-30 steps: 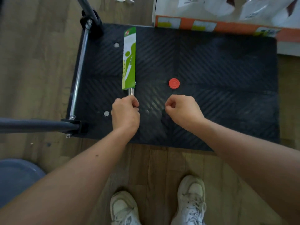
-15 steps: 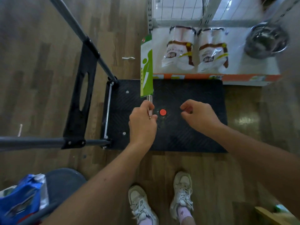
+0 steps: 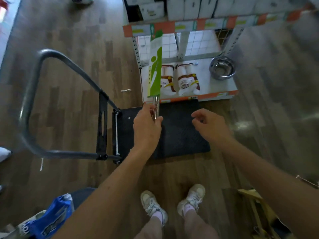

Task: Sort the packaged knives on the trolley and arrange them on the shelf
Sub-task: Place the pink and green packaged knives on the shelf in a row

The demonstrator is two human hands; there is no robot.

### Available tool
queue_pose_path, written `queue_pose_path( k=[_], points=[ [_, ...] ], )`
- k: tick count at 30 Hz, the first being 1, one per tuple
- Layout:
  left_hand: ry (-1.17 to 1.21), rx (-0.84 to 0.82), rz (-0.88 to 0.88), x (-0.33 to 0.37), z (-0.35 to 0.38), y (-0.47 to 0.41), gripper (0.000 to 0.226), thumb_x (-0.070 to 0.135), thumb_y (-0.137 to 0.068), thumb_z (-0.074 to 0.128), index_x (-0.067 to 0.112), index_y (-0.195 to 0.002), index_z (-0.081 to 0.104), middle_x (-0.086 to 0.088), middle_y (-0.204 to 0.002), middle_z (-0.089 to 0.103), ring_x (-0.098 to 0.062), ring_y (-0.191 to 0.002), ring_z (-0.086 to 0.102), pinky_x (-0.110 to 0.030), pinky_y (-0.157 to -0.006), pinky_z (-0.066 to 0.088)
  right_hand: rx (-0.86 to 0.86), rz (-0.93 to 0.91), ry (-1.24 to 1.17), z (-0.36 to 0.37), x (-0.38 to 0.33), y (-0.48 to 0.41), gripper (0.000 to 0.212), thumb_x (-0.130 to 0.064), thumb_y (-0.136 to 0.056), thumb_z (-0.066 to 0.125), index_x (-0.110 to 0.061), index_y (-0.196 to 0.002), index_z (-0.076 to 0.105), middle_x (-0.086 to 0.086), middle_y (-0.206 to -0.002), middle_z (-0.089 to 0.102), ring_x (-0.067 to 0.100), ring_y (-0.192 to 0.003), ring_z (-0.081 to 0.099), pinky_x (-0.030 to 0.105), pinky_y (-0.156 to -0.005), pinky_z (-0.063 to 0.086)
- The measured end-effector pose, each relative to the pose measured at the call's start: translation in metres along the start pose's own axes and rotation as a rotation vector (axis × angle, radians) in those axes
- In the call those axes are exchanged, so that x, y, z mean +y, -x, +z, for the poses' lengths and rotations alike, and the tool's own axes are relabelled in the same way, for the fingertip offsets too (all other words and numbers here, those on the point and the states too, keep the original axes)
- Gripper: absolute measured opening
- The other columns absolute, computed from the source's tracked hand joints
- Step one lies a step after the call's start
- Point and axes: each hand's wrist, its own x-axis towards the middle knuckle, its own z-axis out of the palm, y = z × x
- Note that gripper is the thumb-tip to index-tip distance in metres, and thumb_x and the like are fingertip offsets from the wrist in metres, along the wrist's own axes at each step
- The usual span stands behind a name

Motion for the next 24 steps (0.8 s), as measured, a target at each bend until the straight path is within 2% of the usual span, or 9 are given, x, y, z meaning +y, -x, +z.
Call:
queue_pose_path(
  k=[2,4,8,11,13,16,19,24],
  points=[
    [0.003,0.009,0.02,0.022,-0.007,0.012,0.033,0.014,-0.083,0.064,0.015,-0.114,0.052,-0.006,-0.11,0.062,-0.019,-0.101,0.058,-0.031,-0.09,0.047,0.027,-0.016,-0.017,-0.025,-0.001,0.019,0.018,-0.021,-0.09,0.054,-0.024,-0.107,0.058,-0.009,-0.089,0.059,0.006,-0.08,0.057,0.013,-0.058,0.039],
    [0.011,0.022,0.054,0.044,-0.012,0.023,0.033,0.013,-0.083,0.065,0.014,-0.113,0.054,-0.005,-0.108,0.063,-0.017,-0.099,0.058,-0.025,-0.085,0.044,0.056,-0.02,-0.052,-0.052,-0.002,0.034,0.018,-0.019,-0.09,0.055,-0.022,-0.107,0.059,-0.005,-0.095,0.062,0.007,-0.082,0.057,0.01,-0.06,0.038],
    [0.013,0.051,0.1,0.089,-0.007,0.04,0.029,0.014,-0.083,0.065,0.013,-0.11,0.056,-0.003,-0.103,0.062,-0.008,-0.091,0.053,-0.015,-0.076,0.034,0.074,0.018,-0.066,-0.112,0.005,0.053,0.019,-0.021,-0.09,0.054,-0.022,-0.108,0.059,-0.004,-0.102,0.062,0.004,-0.081,0.055,0.01,-0.056,0.036],
    [0.062,0.069,0.132,0.125,0.01,0.052,0.031,0.013,-0.082,0.066,0.012,-0.111,0.056,-0.006,-0.108,0.063,-0.015,-0.096,0.059,-0.02,-0.08,0.041,0.065,0.03,-0.097,-0.15,0.013,0.058,0.018,-0.021,-0.09,0.055,-0.023,-0.107,0.059,-0.003,-0.107,0.061,0.011,-0.094,0.057,0.013,-0.061,0.039],
    [0.081,0.075,0.161,0.148,0.024,0.058,0.029,0.012,-0.082,0.066,0.012,-0.11,0.057,-0.004,-0.107,0.064,-0.014,-0.096,0.058,-0.019,-0.08,0.04,0.084,0.015,-0.101,-0.172,0.017,0.061,0.016,-0.019,-0.089,0.057,-0.022,-0.105,0.06,-0.004,-0.104,0.06,0.011,-0.096,0.057,0.014,-0.065,0.039],
    [0.106,0.092,0.18,0.179,0.044,0.063,0.028,0.013,-0.082,0.066,0.012,-0.109,0.058,-0.002,-0.107,0.063,-0.01,-0.093,0.056,-0.019,-0.079,0.039,0.07,-0.005,-0.104,-0.197,0.023,0.062,0.019,-0.02,-0.09,0.055,-0.02,-0.108,0.061,-0.008,-0.098,0.056,0.006,-0.089,0.053,0.011,-0.064,0.037],
    [0.129,0.093,0.184,0.204,0.062,0.065,0.03,0.012,-0.083,0.066,0.011,-0.112,0.058,-0.005,-0.11,0.063,-0.009,-0.093,0.055,-0.022,-0.082,0.044,0.061,-0.033,-0.124,-0.215,0.03,0.058,0.016,-0.02,-0.09,0.056,-0.02,-0.105,0.062,-0.012,-0.089,0.055,-0.001,-0.078,0.051,0.01,-0.063,0.039],
    [0.111,0.069,0.221,0.235,0.081,0.059,0.031,0.012,-0.083,0.066,0.011,-0.112,0.057,-0.005,-0.113,0.063,-0.016,-0.1,0.059,-0.033,-0.088,0.051,0.084,-0.05,-0.155,-0.24,0.036,0.043,0.011,-0.017,-0.089,0.057,-0.024,-0.095,0.062,-0.017,-0.078,0.054,-0.001,-0.071,0.049,0.01,-0.056,0.035]
  ],
)
